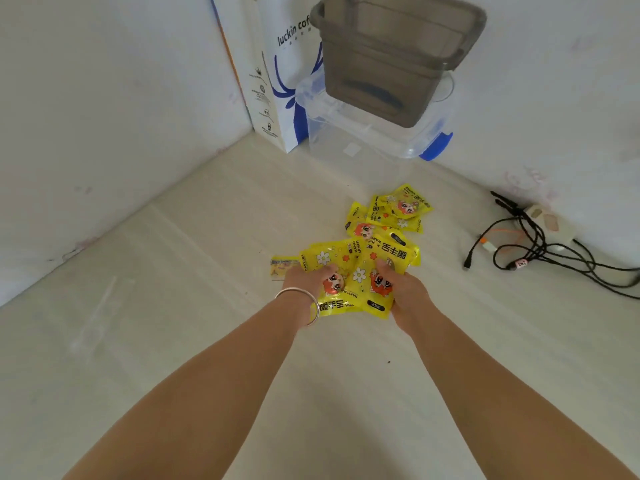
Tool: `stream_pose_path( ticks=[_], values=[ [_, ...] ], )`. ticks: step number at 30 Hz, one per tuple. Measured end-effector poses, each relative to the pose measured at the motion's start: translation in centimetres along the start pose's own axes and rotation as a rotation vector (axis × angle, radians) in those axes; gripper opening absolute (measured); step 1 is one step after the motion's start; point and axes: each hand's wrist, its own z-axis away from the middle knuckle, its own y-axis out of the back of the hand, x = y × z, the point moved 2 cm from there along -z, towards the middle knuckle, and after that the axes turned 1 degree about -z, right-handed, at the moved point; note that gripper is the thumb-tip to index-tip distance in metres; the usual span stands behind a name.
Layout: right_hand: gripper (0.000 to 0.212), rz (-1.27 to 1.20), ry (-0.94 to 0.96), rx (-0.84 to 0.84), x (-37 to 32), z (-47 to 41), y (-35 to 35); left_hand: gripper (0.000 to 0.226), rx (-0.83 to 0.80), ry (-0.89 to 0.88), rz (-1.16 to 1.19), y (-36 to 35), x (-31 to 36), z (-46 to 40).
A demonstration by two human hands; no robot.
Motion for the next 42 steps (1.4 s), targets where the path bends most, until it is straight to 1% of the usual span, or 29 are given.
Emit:
stream_pose_path(
  ticks=[2, 4, 7, 8, 10, 12, 14, 17, 21, 25, 29, 31, 33, 34, 35, 36, 38, 39, 40, 41, 42],
  values=[
    [0.012, -0.032, 0.015, 0.048, 0.3, 1.8, 2.6, 0.029, -0.102, -0.049, 0.021, -1.9, 0.3, 1.2],
    [0.013, -0.065, 0.032, 0.102, 0.9, 3.8, 5.4, 0.028, -0.210, -0.088, 0.016, -4.3, -0.1, 2.4],
    [0.017, -0.192, 0.070, 0.179, 2.3, 7.2, 10.0, 0.012, -0.364, -0.148, -0.026, -8.3, -1.1, 4.7],
    [0.018, -0.229, 0.085, 0.208, 2.7, 8.3, 11.5, 0.011, -0.413, -0.159, -0.052, -9.8, -1.5, 5.7],
    [0.020, -0.283, 0.101, 0.295, 3.8, 10.7, 14.9, 0.017, -0.505, -0.191, -0.103, -12.9, -2.5, 7.8],
    [0.023, -0.337, 0.108, 0.394, 5.0, 13.3, 18.4, 0.027, -0.577, -0.227, -0.151, -15.9, -3.7, 10.6],
    [0.020, -0.408, 0.123, 0.467, 6.4, 16.2, 22.1, 0.035, -0.657, -0.248, -0.200, -19.1, -5.0, 13.5],
    [0.016, -0.533, 0.157, 0.576, 8.8, 20.9, 28.0, 0.038, -0.762, -0.278, -0.291, -24.3, -7.6, 18.1],
    [0.019, -0.697, 0.182, 0.693, 12.8, 27.3, 36.1, 0.045, -0.903, -0.307, -0.428, -31.6, -12.7, 25.2],
    [0.023, -0.797, 0.171, 0.821, 17.7, 33.7, 44.0, 0.042, -1.025, -0.288, -0.547, -37.9, -19.2, 33.0],
    [0.026, -0.870, 0.123, 0.937, 22.9, 39.4, 50.1, 0.022, -1.090, -0.204, -0.641, -43.2, -25.6, 38.9],
    [0.039, -0.903, 0.086, 0.975, 25.6, 41.5, 52.3, 0.017, -1.109, -0.226, -0.743, -45.5, -28.8, 41.0],
    [0.065, -0.896, 0.018, 1.020, 28.4, 43.0, 54.2, 0.026, -1.127, -0.254, -0.850, -47.2, -31.5, 43.0],
    [0.073, -0.905, -0.004, 1.030, 29.7, 43.4, 55.0, 0.038, -1.123, -0.268, -0.909, -47.9, -32.8, 43.7],
    [0.074, -0.926, -0.013, 1.042, 30.9, 43.7, 55.7, 0.052, -1.111, -0.277, -0.967, -48.6, -33.9, 44.2],
    [0.071, -0.937, -0.032, 1.054, 32.0, 43.9, 56.3, 0.057, -1.103, -0.289, -1.019, -49.2, -34.9, 44.6],
    [0.062, -0.957, -0.082, 1.066, 34.0, 43.8, 57.2, 0.032, -1.099, -0.323, -1.082, -50.4, -36.7, 44.9],
    [0.053, -0.962, -0.097, 1.074, 34.6, 43.6, 57.5, 0.025, -1.091, -0.344, -1.118, -51.0, -37.5, 44.9],
    [0.045, -0.963, -0.115, 1.084, 35.2, 43.5, 57.8, 0.025, -1.076, -0.366, -1.158, -51.6, -38.2, 44.9],
    [0.041, -0.964, -0.140, 1.106, 35.7, 43.2, 58.3, 0.030, -1.054, -0.385, -1.203, -52.3, -38.9, 44.7],
    [0.043, -0.967, -0.172, 1.124, 36.0, 43.0, 58.6, 0.040, -1.034, -0.405, -1.243, -53.0, -39.4, 44.7]
  ],
)
